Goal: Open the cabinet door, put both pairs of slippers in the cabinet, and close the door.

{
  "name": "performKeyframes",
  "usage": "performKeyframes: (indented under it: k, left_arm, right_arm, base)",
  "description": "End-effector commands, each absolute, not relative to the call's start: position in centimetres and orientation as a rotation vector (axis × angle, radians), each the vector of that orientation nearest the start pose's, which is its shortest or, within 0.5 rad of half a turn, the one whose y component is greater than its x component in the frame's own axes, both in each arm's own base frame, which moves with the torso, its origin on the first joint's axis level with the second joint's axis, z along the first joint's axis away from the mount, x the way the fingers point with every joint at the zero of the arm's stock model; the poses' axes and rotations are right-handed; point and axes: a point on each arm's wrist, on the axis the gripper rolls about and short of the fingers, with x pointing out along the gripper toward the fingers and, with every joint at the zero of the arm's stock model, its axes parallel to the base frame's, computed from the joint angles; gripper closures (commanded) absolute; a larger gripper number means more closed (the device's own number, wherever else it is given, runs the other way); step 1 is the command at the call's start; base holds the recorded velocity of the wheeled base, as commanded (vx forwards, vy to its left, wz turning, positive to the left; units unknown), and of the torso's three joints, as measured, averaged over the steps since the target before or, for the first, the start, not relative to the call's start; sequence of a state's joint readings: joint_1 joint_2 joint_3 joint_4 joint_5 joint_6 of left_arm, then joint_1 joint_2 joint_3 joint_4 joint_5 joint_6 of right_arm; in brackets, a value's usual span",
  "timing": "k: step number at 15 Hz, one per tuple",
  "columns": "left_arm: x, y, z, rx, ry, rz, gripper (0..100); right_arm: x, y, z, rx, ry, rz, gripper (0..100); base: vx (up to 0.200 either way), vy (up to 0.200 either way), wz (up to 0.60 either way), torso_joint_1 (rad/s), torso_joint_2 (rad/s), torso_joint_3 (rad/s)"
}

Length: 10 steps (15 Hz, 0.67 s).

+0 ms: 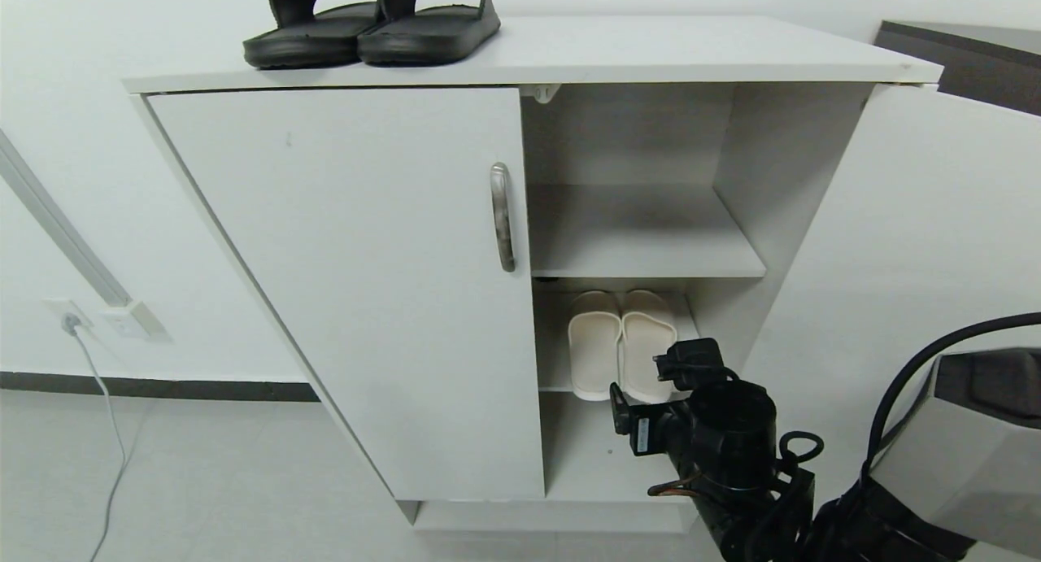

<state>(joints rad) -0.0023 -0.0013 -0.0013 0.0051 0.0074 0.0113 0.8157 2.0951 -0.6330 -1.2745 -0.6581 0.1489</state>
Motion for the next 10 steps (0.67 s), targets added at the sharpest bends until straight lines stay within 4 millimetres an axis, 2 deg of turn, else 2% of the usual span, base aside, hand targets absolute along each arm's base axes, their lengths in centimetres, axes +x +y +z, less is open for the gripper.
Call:
performKeyframes:
  k: [1, 3, 10]
  left_arm:
    - [-2.29, 0.02, 7.54, 0.011, 0.003, 0.006, 100]
    - [-2.29, 0.03, 7.54, 0.009, 0.003, 0.009, 100]
    - [-2.28, 0.03, 7.50, 0.011, 0.005, 0.009, 100]
  right_arm:
    - [24.35, 23.81, 7.65, 0.023, 0.149, 0.145, 0]
    - [24.39, 23.78, 7.47, 0.020, 0.154, 0.145, 0]
    - [24.38, 23.77, 7.20, 0.013, 0.160, 0.144, 0]
  base:
    - [-0.200, 0.000, 0.00, -0.002, 0.00, 0.007]
    - [-0.200, 0.000, 0.00, 0.005, 0.00, 0.002]
    - [0.000, 0.000, 0.00, 0.000, 0.00, 0.000]
